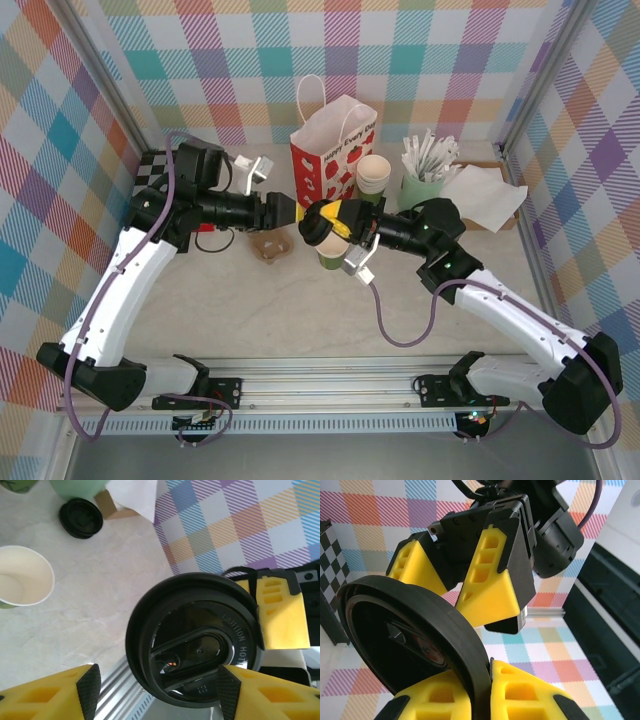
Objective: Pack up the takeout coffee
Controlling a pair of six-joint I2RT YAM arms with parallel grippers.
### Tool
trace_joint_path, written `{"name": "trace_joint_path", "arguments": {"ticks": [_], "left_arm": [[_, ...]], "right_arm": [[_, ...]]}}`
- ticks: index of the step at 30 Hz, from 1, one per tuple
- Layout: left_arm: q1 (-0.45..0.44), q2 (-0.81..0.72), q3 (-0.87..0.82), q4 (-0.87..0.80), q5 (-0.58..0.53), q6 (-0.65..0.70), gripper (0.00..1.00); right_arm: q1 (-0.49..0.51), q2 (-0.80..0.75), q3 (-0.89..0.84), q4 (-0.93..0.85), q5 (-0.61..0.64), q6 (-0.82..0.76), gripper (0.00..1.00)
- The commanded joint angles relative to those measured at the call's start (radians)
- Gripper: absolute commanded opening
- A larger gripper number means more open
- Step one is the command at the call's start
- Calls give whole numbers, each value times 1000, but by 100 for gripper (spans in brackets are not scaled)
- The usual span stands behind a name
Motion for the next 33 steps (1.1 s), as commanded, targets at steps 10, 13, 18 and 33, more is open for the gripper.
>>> {"name": "trace_joint_path", "arguments": {"ticks": [10,13,18,33], "left_arm": [[13,-30,-70,20,138,48,47],[13,-18,-94,69,170,20,33],[13,-3,-113,121,201,-11,22],[18,-25,-187,299,242,-146,27]], "right_arm": [[40,34,17,142,-48,47,0],[55,35,16,144,-38,41,0],[69,36,9,167,-7,65,0],[85,43,-8,222,28,108,0]]}}
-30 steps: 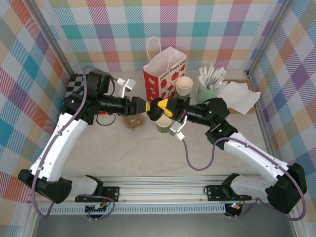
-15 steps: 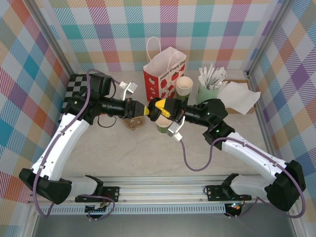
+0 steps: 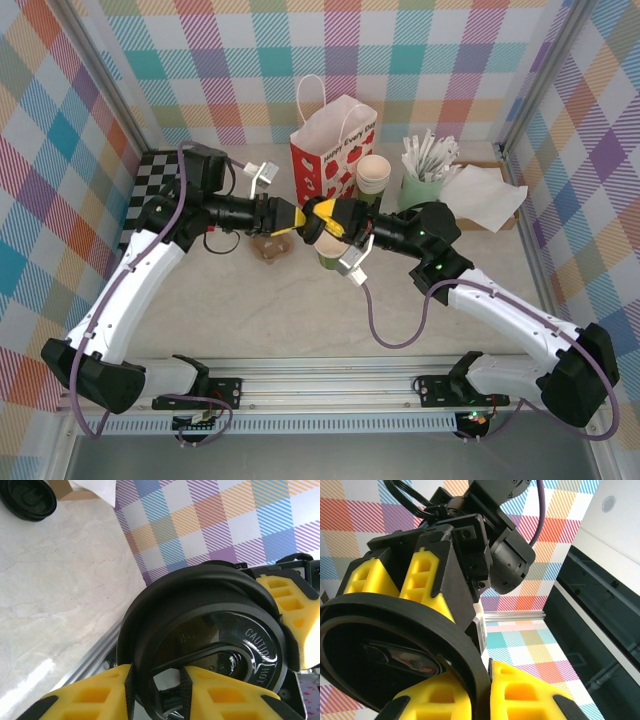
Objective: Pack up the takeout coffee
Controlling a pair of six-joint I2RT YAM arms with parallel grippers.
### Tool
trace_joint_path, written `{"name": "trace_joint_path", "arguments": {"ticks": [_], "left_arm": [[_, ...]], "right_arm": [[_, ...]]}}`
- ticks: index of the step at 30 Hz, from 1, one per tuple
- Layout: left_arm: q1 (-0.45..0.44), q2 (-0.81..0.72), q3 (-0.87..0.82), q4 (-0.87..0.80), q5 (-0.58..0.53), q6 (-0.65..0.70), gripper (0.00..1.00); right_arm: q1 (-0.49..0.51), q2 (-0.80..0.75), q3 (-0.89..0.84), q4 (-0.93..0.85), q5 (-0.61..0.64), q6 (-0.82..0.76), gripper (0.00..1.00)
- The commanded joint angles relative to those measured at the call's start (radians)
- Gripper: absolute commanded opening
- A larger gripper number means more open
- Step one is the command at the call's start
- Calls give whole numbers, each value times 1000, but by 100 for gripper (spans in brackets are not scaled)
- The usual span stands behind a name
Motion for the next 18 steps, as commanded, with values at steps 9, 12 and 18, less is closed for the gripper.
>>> {"name": "trace_joint_path", "arguments": {"ticks": [9,12,18], "left_arm": [[5,-4,-8,-3,-103,3,0],[4,1,29,-138,-350,52,0],[-47,71,59,-287,-793,64,0]], "right_arm": [[37,-22,-3,-68,60,125,8],[37,-91,75,-477,137,415,68],[2,-101,210,-1034,384,1150,100]]}}
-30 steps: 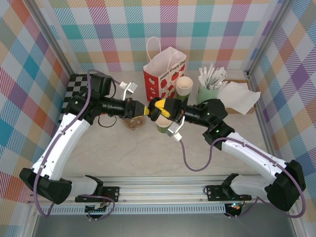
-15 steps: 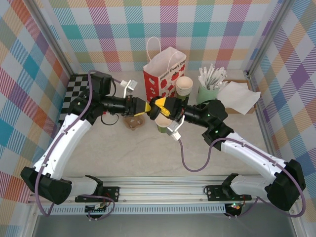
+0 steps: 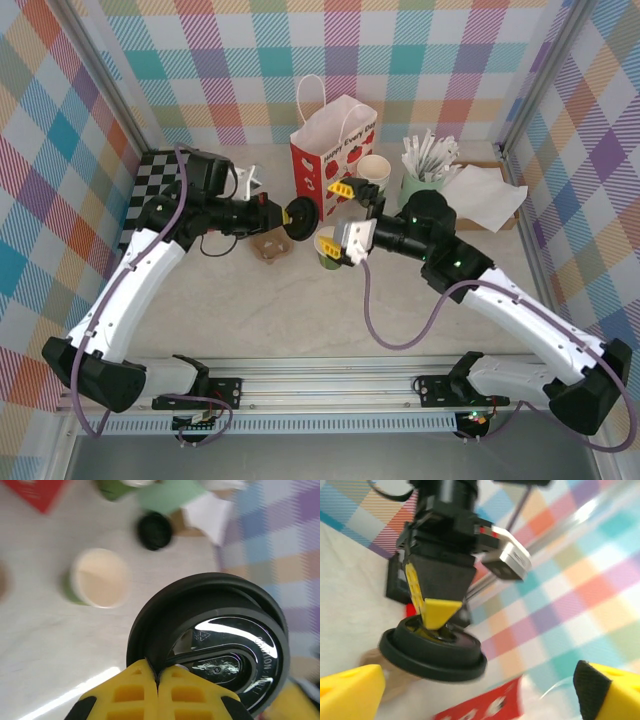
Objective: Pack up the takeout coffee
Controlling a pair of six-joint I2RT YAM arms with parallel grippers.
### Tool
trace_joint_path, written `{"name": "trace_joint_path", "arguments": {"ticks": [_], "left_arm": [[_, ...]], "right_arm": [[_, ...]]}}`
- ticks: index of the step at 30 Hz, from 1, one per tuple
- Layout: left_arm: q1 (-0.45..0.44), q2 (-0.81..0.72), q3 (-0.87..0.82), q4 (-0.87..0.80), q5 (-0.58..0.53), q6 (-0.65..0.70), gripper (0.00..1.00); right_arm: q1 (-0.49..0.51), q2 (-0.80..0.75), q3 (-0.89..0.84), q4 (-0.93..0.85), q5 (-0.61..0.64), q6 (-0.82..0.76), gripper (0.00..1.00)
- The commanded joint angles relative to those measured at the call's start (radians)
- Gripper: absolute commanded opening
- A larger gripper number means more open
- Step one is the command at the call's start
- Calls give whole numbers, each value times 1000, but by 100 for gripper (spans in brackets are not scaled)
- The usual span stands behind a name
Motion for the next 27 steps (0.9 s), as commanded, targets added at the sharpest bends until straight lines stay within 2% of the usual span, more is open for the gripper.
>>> {"name": "trace_joint_path", "arguments": {"ticks": [1,2,6,8,9,11,16,19,27], "left_arm": [[-58,73,50,-134,-327,34,0],[-82,104,70,-149,-360,33,0],[-172,224,132,-181,-455,10,0],[-199,275,143,-175,-473,-9,0],[-210,299,147,-166,-474,-18,0],[-223,347,155,-139,-476,-28,0],[-234,443,211,-118,-445,-27,0],[-235,481,235,-109,-418,-20,0],[-235,564,283,-107,-399,-2,0]], "right_arm": [[-39,-34,4,-317,206,635,100],[-82,-31,6,-335,262,826,100],[-344,14,-55,-362,110,1429,100],[-426,44,-151,-243,-59,1562,100],[-438,66,-177,-214,-78,1602,100],[-440,125,-172,-216,-106,1611,100],[-438,306,-64,-273,-302,1606,100],[-436,365,-49,-271,-318,1614,100],[-428,473,-3,-268,-410,1570,81]]}}
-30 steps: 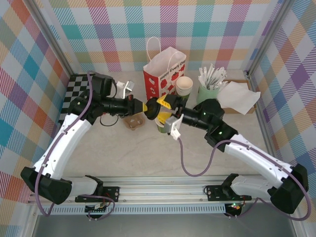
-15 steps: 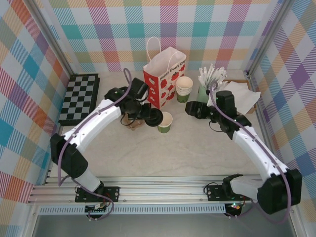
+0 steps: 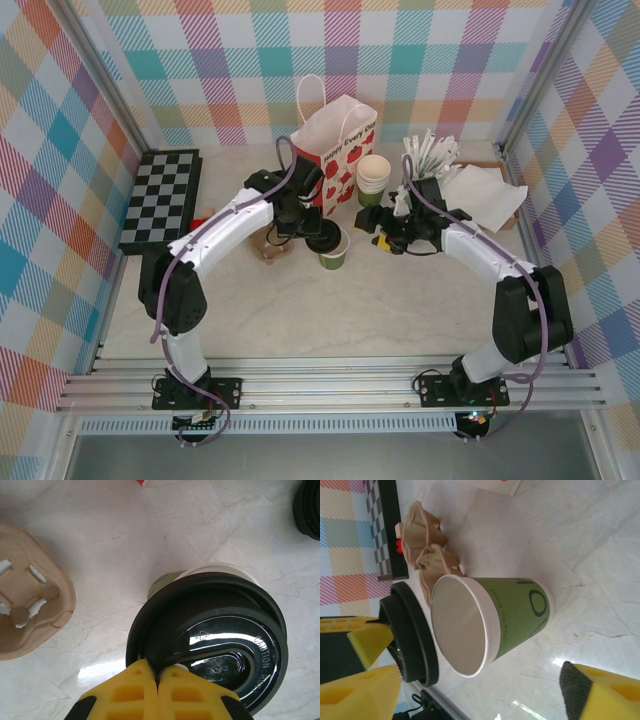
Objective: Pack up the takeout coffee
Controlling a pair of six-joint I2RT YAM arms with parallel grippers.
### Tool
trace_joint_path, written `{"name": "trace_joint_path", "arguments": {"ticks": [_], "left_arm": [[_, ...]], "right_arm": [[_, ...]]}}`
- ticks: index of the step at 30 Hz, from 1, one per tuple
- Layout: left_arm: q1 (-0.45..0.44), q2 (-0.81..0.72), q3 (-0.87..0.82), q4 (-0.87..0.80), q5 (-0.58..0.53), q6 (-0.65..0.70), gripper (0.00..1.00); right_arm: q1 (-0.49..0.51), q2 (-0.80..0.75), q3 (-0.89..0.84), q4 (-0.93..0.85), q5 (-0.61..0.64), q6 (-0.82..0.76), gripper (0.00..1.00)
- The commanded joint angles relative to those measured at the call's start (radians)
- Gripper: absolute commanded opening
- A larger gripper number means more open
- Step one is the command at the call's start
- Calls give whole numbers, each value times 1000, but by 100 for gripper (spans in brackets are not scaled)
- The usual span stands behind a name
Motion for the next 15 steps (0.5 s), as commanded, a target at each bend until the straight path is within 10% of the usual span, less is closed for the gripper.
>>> {"name": "trace_joint_path", "arguments": {"ticks": [1,15], "left_arm": [[-15,30,37,5,30,17,0],[-17,70,42,24,67,24,0]], "right_arm": [[9,31,28,5,-87,-4,78],[39,112,38,50,-137,-5,60]]}}
